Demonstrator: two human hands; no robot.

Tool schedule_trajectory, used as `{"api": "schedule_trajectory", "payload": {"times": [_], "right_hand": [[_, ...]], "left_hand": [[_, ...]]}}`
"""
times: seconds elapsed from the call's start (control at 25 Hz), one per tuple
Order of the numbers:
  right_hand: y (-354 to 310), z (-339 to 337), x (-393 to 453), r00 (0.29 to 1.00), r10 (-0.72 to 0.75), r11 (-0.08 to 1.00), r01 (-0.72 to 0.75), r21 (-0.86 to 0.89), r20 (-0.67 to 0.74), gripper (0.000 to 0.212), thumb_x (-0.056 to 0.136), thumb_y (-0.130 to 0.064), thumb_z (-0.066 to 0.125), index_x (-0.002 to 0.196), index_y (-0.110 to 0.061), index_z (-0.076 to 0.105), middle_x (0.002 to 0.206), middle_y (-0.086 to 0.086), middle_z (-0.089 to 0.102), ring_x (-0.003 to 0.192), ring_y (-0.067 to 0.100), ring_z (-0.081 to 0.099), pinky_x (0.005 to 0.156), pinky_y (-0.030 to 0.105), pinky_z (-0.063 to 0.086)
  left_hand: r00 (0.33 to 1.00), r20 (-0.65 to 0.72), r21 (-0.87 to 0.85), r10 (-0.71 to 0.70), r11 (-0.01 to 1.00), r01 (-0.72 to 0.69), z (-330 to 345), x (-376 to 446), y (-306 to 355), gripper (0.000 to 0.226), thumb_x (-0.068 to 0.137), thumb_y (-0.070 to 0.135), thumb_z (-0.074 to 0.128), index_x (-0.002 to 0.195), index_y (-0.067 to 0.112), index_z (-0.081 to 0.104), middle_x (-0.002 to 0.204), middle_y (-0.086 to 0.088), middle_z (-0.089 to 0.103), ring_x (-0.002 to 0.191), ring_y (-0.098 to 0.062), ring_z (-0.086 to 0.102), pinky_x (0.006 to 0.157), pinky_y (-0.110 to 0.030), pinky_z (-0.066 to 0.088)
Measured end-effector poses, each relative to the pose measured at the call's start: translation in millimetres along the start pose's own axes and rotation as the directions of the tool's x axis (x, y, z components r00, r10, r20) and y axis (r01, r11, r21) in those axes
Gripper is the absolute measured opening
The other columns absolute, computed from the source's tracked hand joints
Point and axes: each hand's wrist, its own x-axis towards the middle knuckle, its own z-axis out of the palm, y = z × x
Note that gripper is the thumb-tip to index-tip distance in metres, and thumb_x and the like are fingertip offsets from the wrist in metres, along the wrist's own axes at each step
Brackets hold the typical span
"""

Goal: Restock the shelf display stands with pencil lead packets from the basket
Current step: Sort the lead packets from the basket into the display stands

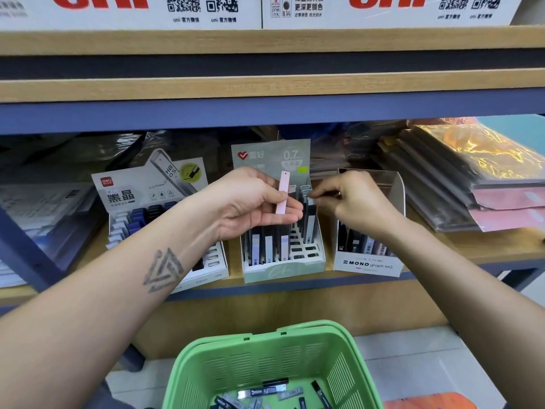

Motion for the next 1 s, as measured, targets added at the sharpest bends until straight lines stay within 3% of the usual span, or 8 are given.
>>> {"api": "schedule_trajectory", "payload": {"times": [0.24,0.32,0.44,0.68,0.76,0.8,0.88,1.0], "right_hand": [[-2.8,6.5,-3.2,0.992,-0.128,0.958,0.126,-0.259,0.010,0.025,0.092,-0.010,0.064,0.112,-0.017,0.076,0.109,-0.001,0.067,0.101,0.024,0.063,0.080,0.038,0.053],[-6.8,-2.9,-2.3,0.999,-0.026,1.000,0.027,0.010,-0.029,0.034,0.093,-0.005,0.063,0.123,-0.017,0.071,0.112,0.000,0.071,0.099,0.016,0.065,0.087,0.033,0.053],[-7.0,-25.3,-6.3,1.000,0.021,0.833,-0.006,0.553,-0.021,0.039,0.090,0.006,0.067,0.127,-0.008,0.066,0.112,0.006,0.074,0.102,0.019,0.071,0.090,0.031,0.057],[16.4,-59.6,-24.4,0.993,0.112,0.718,-0.059,0.694,-0.032,0.016,0.085,-0.002,0.074,0.101,-0.003,0.075,0.094,0.015,0.076,0.089,0.025,0.074,0.081,0.029,0.059],[28.7,-76.1,-29.6,0.980,0.179,0.791,-0.089,0.606,-0.091,0.012,0.088,-0.003,0.072,0.100,-0.002,0.075,0.089,0.016,0.076,0.081,0.021,0.073,0.073,0.024,0.059],[36.4,-83.9,-32.2,0.966,0.221,0.850,-0.125,0.511,-0.132,0.012,0.089,-0.004,0.072,0.100,-0.003,0.075,0.087,0.014,0.076,0.078,0.017,0.073,0.071,0.021,0.058],[52.0,-93.3,-37.4,0.943,0.262,0.954,-0.220,0.205,-0.206,0.014,0.089,-0.008,0.073,0.103,-0.009,0.076,0.093,0.007,0.076,0.078,0.010,0.071,0.075,0.018,0.056],[67.3,-86.7,-41.3,0.956,0.207,0.952,-0.246,-0.184,-0.210,0.021,0.091,-0.012,0.073,0.112,-0.013,0.076,0.112,0.003,0.074,0.100,0.014,0.066,0.090,0.025,0.048]], "left_hand": [[1.000,-0.001,-0.036,0.005,0.999,-0.005,5.0,2.3,-5.5,0.023,0.096,-0.015,0.049,0.118,-0.018,0.052,0.103,-0.039,0.066,0.093,-0.045,0.072,0.076,-0.041,0.062],[1.000,0.004,-0.037,0.005,0.999,-0.005,8.4,3.7,-7.3,0.018,0.096,-0.013,0.052,0.113,-0.016,0.058,0.101,-0.036,0.067,0.091,-0.042,0.073,0.076,-0.038,0.063],[0.999,0.033,-0.012,0.005,1.000,-0.005,17.1,8.1,-10.2,0.018,0.097,-0.009,0.051,0.110,-0.013,0.063,0.089,-0.025,0.068,0.073,-0.027,0.074,0.064,-0.025,0.061],[0.989,0.149,-0.173,0.023,0.985,0.003,51.9,17.2,-18.1,0.024,0.099,-0.005,0.050,0.120,-0.011,0.059,0.086,-0.021,0.070,0.070,-0.021,0.069,0.060,-0.022,0.058],[0.992,0.072,0.063,0.106,0.992,-0.111,72.0,24.2,-26.2,0.024,0.101,0.001,0.051,0.122,-0.005,0.060,0.099,-0.021,0.073,0.084,-0.026,0.074,0.075,-0.031,0.062],[0.979,0.025,0.344,0.204,0.917,-0.200,80.0,28.7,-32.6,0.026,0.101,0.007,0.051,0.125,0.001,0.061,0.105,-0.014,0.073,0.092,-0.024,0.073,0.083,-0.034,0.061],[0.908,0.146,0.811,0.393,0.478,-0.337,89.1,35.6,-48.5,0.028,0.100,0.015,0.050,0.124,0.011,0.064,0.115,0.000,0.068,0.103,-0.019,0.066,0.092,-0.036,0.055],[0.871,0.362,0.925,0.333,-0.012,-0.380,94.0,42.9,-76.5,0.030,0.095,0.010,0.047,0.121,0.004,0.060,0.127,-0.009,0.055,0.124,-0.027,0.051,0.104,-0.039,0.045]]}}
